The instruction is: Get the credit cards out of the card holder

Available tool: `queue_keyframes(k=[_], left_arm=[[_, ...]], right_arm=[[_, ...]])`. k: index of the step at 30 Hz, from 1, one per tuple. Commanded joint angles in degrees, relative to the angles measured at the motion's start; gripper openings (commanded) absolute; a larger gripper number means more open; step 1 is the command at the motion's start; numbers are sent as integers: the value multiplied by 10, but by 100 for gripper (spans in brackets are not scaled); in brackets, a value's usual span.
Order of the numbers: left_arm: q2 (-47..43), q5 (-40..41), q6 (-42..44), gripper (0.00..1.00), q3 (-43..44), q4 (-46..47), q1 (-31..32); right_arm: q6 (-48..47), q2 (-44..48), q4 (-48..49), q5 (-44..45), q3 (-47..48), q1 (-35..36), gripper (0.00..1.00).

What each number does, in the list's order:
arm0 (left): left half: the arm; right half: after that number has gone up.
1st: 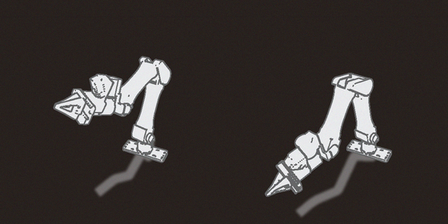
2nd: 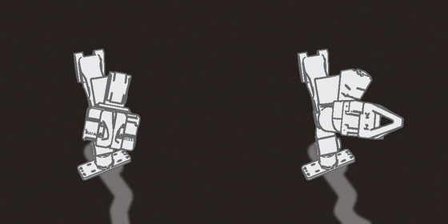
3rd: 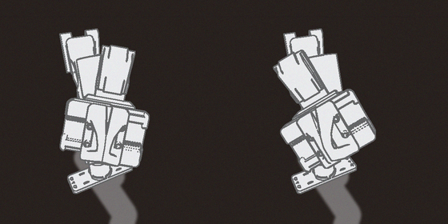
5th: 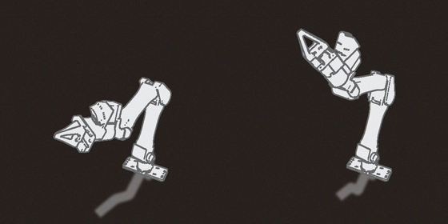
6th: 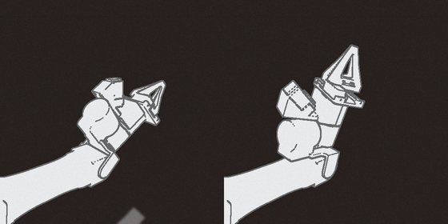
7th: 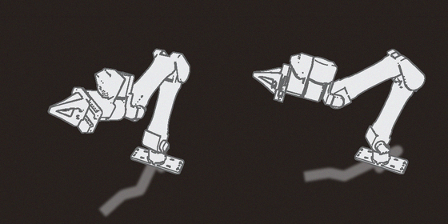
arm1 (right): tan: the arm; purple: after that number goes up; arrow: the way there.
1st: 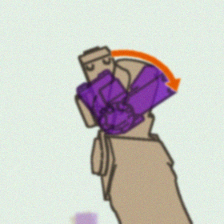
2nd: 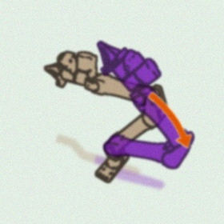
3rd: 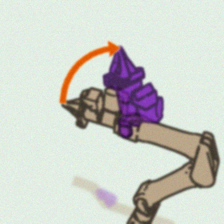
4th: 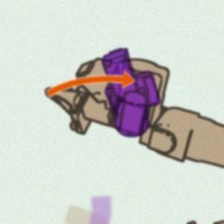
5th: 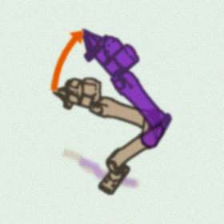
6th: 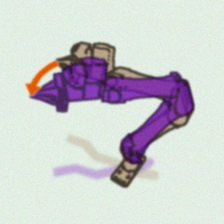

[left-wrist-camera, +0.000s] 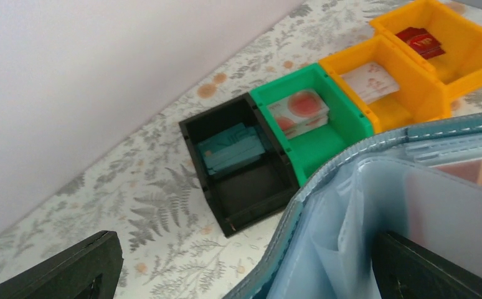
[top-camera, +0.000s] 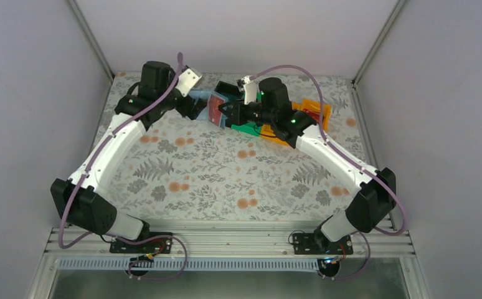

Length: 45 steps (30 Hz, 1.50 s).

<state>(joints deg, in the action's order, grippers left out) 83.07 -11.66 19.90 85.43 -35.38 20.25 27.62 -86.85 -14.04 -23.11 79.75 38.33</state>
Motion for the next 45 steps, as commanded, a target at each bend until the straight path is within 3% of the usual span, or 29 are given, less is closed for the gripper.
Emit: queue_keyframes(k=[1, 7, 12, 17, 23, 24, 27, 31, 33, 45], left_arm=[[-15, -129, 6, 100, -32, 5, -15], [-19, -271, 33, 100, -37, -33, -50], [-53, -382, 111, 98, -69, -67, -50], [-79, -432, 168, 56, -85, -104, -50], [-88, -486, 198, 5, -96, -138, -50], [-89, -489, 195, 3, -100, -137, -50], [-94, -496, 195, 2, -112, -142, -50], [-102, -494, 200, 2, -117, -138, -44], [-100, -495, 198, 2, -113, -137, -31], [-95, -514, 260, 2, -69, -195, -9]], right_arm=[[-40, 18, 15, -70, 27, 7, 4], [-152, 23, -28, -180, 43, 2, 4], [-228, 23, -60, -255, 45, -5, 4], [-282, 41, -94, -265, 41, -10, 4], [-276, 68, -100, -248, 24, -26, 4], [-274, 65, -106, -245, 26, -28, 4], [-276, 65, -135, -229, 32, -33, 7], [-272, 64, -143, -127, 33, -33, 48], [-288, 55, -154, -121, 39, -31, 57], [-424, 56, -236, -135, 36, 3, 64]])
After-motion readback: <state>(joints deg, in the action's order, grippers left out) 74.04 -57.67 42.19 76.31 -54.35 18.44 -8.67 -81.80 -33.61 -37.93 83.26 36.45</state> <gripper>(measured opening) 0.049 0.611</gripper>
